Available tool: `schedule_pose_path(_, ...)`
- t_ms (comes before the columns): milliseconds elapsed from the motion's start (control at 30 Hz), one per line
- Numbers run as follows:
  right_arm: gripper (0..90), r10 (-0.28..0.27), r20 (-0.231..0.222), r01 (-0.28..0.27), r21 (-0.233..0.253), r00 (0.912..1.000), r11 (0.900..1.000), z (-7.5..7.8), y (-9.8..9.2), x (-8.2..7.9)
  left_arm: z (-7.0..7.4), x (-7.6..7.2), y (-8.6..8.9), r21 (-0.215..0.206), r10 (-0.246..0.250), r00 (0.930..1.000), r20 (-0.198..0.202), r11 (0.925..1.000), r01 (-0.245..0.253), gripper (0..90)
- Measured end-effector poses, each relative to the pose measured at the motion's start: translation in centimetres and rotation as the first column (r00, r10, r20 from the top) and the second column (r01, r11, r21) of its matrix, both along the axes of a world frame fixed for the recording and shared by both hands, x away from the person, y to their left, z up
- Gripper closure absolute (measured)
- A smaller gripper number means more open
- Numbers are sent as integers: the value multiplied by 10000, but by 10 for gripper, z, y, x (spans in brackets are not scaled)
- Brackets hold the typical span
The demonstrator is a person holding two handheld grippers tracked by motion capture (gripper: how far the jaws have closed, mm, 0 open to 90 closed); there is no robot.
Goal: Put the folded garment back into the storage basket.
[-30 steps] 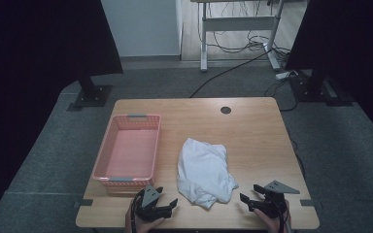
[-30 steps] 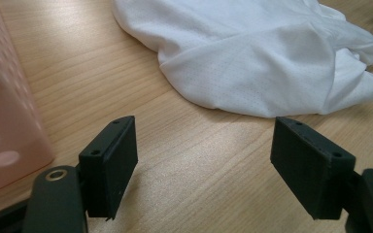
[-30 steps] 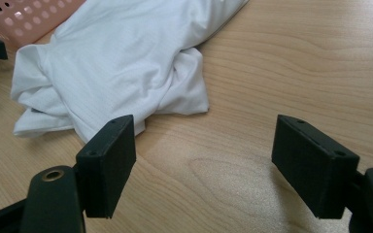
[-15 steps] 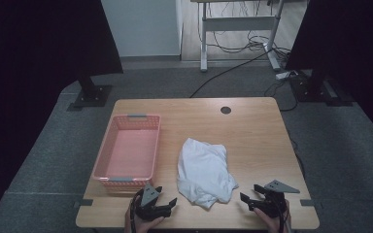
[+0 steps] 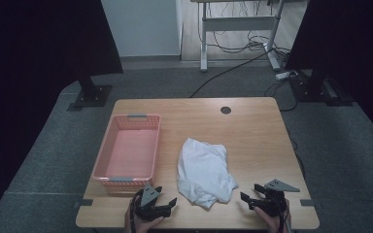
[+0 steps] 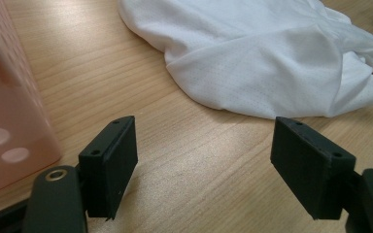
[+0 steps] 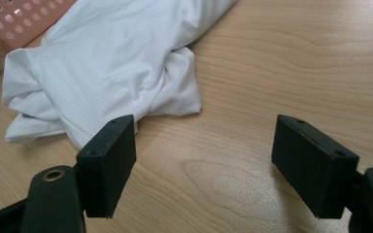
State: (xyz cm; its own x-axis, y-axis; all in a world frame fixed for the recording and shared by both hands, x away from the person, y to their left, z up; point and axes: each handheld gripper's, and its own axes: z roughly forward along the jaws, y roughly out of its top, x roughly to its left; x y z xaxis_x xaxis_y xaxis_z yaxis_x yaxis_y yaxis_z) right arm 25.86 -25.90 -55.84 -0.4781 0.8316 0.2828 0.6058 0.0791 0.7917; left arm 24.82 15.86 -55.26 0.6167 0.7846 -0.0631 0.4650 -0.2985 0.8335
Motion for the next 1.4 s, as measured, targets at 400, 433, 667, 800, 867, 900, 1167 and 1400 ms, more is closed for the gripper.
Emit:
schedule_pose_path(400, 242, -126, 40, 126, 100, 9999, 9999, 0, -1, 0, 8, -5, -9, 148, 199, 9990, 393, 9997, -205, 242)
schedule_pose_path(433, 242, -109, 36, 109, 116, 9999, 9999, 0, -2, 0, 9, -5, -10, 119, 240, 9988, 420, 9996, -245, 242)
schedule_pose_path(667, 241, -1, -14, 1, 203, 10000, 9998, 0, -2, 0, 15, -1, -9, 69, 407, 9976, 556, 9991, -412, 242)
schedule_pose_path(800, 241, -13, 8, 13, 183, 10000, 9998, 0, -2, 0, 19, 1, -10, 8, 386, 9975, 598, 9993, -387, 242)
schedule_pose_path(867, 241, -28, 10, 28, 173, 10000, 9998, 0, -2, 0, 21, 1, -10, -29, 367, 9974, 619, 9993, -366, 243)
schedule_pose_path(900, 241, -22, 7, 22, 161, 10000, 9999, 0, -2, 0, 22, 2, -10, -38, 351, 9975, 620, 9994, -350, 243)
schedule_pose_path(1167, 237, 10, 19, -10, 120, 10000, 9999, 0, -1, 0, 28, 7, -14, -181, 313, 9975, 641, 9994, -302, 244)
schedule_pose_path(1400, 237, 25, 30, -25, 97, 10000, 9999, 0, -1, 0, 33, 10, -17, -154, 339, 9971, 680, 9993, -329, 245)
